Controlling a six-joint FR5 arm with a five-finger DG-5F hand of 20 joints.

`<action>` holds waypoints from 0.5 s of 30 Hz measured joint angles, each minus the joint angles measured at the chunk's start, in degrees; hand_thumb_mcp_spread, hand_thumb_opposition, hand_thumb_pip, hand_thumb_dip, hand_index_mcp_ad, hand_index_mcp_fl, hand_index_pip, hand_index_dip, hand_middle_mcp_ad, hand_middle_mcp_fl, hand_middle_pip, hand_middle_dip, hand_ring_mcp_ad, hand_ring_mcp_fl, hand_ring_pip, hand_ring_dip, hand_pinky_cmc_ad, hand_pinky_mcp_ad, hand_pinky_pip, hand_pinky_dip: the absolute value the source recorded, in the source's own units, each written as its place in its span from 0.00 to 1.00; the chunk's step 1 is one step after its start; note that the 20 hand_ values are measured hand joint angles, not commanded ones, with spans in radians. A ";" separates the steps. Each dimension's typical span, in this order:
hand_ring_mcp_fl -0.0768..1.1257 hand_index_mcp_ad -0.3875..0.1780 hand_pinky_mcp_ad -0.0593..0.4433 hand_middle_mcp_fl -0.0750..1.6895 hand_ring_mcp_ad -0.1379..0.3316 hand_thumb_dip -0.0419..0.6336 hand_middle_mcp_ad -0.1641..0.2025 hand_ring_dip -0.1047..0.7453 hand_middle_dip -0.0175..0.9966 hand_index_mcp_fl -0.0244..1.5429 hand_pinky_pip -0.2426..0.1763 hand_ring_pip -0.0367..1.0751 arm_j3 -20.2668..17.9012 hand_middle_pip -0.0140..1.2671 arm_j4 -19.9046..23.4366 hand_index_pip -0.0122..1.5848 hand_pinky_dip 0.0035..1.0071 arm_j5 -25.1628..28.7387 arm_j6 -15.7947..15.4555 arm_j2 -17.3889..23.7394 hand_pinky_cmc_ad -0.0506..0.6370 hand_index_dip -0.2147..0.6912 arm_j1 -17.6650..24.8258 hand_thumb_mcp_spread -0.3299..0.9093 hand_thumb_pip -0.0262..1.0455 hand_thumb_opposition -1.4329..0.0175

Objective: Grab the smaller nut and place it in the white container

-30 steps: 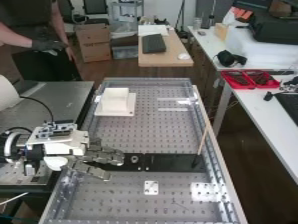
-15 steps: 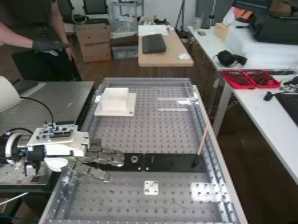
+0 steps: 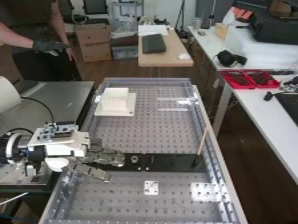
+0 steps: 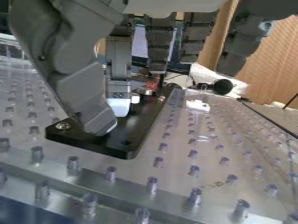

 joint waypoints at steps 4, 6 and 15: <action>0.06 0.42 0.67 0.08 0.52 0.37 0.59 0.28 0.25 0.03 0.59 0.11 0.13 0.10 -0.07 0.98 0.18 0.01 -0.10 -0.20 0.55 0.41 0.01 0.61 0.75 0.41; 0.06 0.43 0.67 0.08 0.53 0.38 0.60 0.28 0.25 0.03 0.59 0.11 0.18 0.10 -0.09 0.98 0.18 0.06 -0.10 -0.30 0.55 0.41 0.05 0.61 0.76 0.42; 0.06 0.42 0.67 0.08 0.52 0.38 0.59 0.28 0.25 0.03 0.59 0.11 0.18 0.10 0.18 0.98 0.18 0.03 0.24 -0.38 0.55 0.41 0.12 0.60 0.75 0.42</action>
